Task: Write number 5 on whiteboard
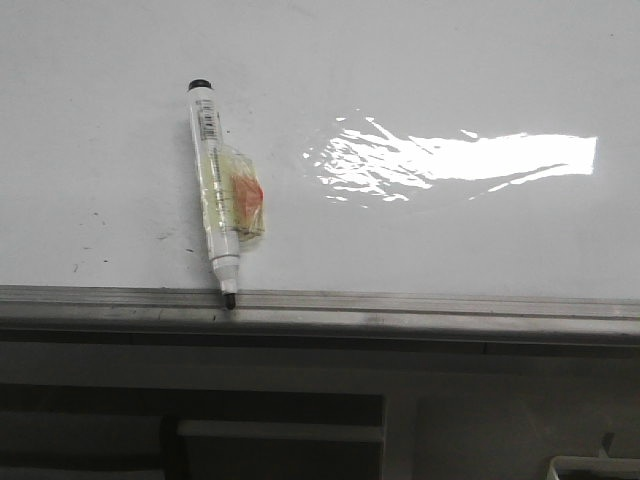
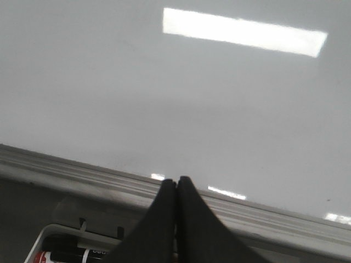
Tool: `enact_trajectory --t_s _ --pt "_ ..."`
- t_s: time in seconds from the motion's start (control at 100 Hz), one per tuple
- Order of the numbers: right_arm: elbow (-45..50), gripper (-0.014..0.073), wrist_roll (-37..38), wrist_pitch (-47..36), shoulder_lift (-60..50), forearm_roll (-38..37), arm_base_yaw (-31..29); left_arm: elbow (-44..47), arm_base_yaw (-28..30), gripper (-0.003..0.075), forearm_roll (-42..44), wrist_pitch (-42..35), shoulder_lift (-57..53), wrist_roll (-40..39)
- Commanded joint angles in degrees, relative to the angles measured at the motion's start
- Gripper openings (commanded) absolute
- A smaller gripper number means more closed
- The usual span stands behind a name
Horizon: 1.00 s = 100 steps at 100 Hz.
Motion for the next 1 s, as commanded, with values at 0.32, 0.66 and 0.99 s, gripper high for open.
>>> enact_trajectory --t_s 0.32,0.66,0.99 --pt "1.2 -0.0063 -0.2 -1.5 -1.1 -0.2 -0.2 1.5 -0.4 -0.002 -0.5 -3.4 -1.5 -0.6" --pt "1.2 -0.0063 -0.2 -1.5 -1.1 -0.2 -0.2 1.5 -0.4 -0.002 -0.5 -3.4 -1.5 -0.6" --pt "1.2 -0.0063 -0.2 -2.9 -1.1 -1.0 -0.2 1.5 -0.4 -0.002 -0.6 -3.8 -1.5 -0.6"
